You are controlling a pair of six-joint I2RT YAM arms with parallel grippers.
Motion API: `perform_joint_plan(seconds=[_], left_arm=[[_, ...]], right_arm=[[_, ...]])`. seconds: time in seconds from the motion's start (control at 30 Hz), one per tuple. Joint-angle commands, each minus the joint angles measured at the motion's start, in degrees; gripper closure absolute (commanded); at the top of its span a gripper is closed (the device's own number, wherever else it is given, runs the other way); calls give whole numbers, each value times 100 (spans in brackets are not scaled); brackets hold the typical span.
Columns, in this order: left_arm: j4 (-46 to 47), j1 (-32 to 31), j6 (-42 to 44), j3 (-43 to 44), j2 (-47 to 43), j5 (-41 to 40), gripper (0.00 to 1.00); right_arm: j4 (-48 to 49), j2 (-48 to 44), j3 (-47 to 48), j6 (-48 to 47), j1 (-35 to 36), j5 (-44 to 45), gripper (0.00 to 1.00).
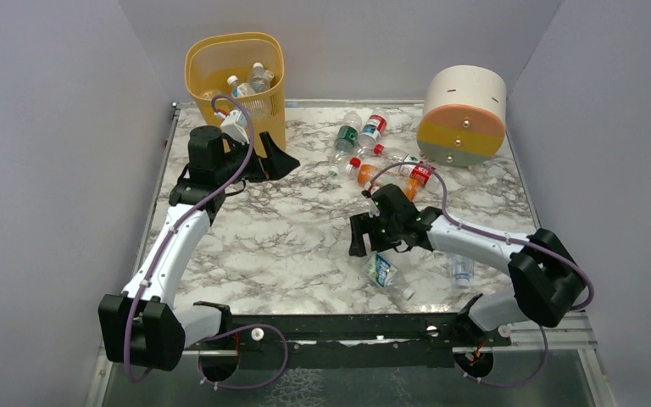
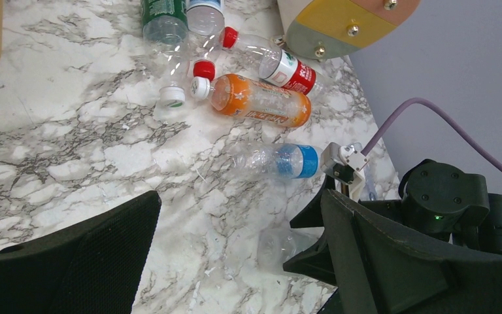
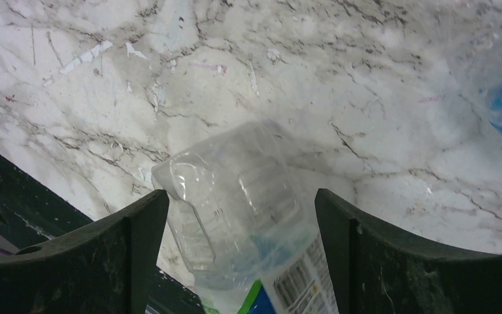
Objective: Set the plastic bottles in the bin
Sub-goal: Pick up the plastic bottle at the center of the board.
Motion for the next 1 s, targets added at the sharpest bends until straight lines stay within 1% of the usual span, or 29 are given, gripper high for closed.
perform_joint_plan(seconds=[0.0,0.17,0.37,0.4,0.43,0.53,0.63,0.8,0.97], left_arm=[[-143,-19,117,115,-129,-114,1],[-261,-17,163,159,-189,-167,1],[-431,-19,242,210,-291,-246,1],[-442,-19,242,213,-301,-246,1],[-458,-19,238,211,-310,-251,1],[-482,-19,239,216,-331,-251,1],[-512,-15,261,231,-341,-260,1],[-514,-19,242,209,-350,-245,1],[-559,-19,246,190,-408,-240,1]], right_arm=[[431,328,371,170,48,-266,20],[662,819,738,248,65,-553,30],[735,939,845,261,91,-559,31],[689,921,864,250,91,-550,30],[641,872,880,227,91,-553,27],[358,655,892,133,104,-552,12],[1,326,882,62,170,-319,5],[-656,34,829,102,393,241,3],[-889,-139,595,365,843,550,3]])
